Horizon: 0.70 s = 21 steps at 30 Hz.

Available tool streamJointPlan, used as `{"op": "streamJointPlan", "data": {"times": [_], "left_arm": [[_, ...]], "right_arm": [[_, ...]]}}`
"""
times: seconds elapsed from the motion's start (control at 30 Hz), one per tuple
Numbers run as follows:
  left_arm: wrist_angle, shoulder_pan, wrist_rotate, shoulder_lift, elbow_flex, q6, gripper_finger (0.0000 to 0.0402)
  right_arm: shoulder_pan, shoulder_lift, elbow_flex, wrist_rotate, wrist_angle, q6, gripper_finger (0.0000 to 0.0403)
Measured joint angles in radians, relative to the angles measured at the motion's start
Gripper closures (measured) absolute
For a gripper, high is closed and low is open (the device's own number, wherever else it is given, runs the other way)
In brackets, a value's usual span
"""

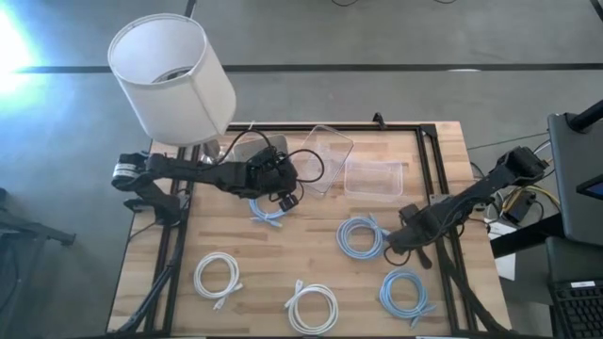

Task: Pick & Place USB Port
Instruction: Put the black USB cable into the white bin

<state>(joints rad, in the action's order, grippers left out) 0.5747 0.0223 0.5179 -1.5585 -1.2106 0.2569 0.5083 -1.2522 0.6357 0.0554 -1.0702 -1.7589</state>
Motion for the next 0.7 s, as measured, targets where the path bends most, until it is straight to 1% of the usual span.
{"op": "streamJointPlan", "data": {"times": [0.1, 0.33, 0.7], "left_arm": [[-0.010, 0.000, 0.000, 0.000, 0.000, -0.015, 0.0262], [-0.037, 0.000, 0.000, 0.000, 0.000, -0.026, 0.0262], [-0.044, 0.000, 0.000, 0.000, 0.000, -0.026, 0.0262]], "right_arm": [[0.000, -0.006, -0.009, 0.020, -0.004, -0.022, 0.0305], [0.000, -0.013, -0.013, 0.022, -0.007, -0.023, 0.0299], [0.000, -0.013, -0.028, -0.007, 0.014, -0.055, 0.0305]]}}
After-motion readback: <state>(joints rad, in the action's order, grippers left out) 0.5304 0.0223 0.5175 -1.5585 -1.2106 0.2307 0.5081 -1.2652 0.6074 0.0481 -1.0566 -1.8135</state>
